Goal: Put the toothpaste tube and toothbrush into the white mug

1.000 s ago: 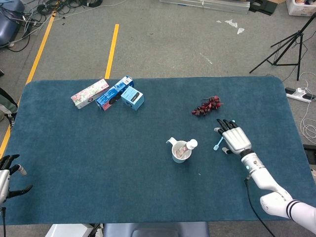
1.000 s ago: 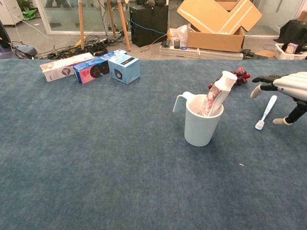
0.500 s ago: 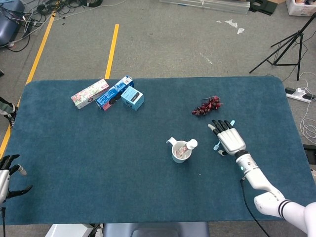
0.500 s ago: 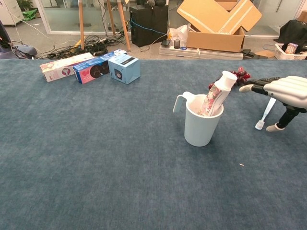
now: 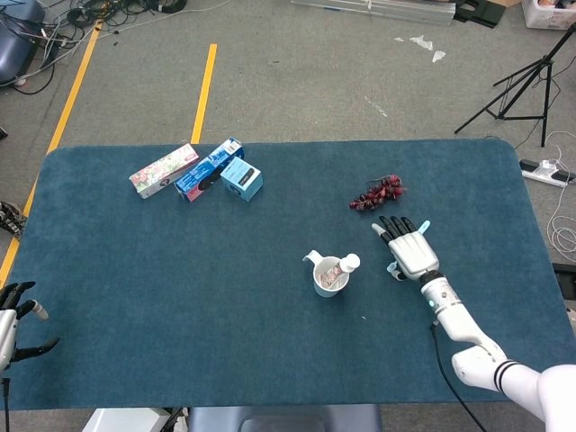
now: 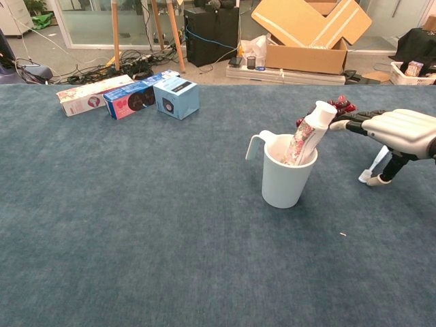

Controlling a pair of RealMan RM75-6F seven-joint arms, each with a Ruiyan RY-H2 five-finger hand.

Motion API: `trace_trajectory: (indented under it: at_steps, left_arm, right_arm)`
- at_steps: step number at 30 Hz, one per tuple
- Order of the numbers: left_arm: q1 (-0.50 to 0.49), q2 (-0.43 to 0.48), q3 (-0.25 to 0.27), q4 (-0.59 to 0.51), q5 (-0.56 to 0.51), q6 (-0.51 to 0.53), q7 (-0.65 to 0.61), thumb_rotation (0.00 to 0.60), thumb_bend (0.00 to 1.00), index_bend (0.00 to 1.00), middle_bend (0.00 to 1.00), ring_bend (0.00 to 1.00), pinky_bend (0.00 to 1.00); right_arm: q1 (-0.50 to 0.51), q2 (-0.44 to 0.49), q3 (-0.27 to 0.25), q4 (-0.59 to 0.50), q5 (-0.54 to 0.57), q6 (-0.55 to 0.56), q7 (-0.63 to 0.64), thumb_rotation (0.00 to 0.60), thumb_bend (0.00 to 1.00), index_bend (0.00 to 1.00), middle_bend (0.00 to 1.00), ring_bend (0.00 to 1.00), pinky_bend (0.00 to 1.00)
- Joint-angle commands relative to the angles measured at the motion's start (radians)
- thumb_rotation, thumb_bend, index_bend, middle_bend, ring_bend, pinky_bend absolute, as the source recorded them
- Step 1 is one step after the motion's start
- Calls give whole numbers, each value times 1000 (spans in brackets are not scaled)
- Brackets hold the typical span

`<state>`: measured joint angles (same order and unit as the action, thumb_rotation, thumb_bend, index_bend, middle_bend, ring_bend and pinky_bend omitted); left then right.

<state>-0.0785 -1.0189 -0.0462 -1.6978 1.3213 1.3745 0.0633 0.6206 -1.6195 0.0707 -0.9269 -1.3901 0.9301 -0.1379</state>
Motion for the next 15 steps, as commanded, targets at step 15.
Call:
trace_trajectory:
  at_steps: [15]
  left_arm:
    - [0, 2, 2, -2, 4, 0, -3, 600, 0, 509, 171, 110, 241]
  right_arm:
    - [23, -63, 31, 44, -6, 29, 16, 600, 45, 47, 0, 0, 102]
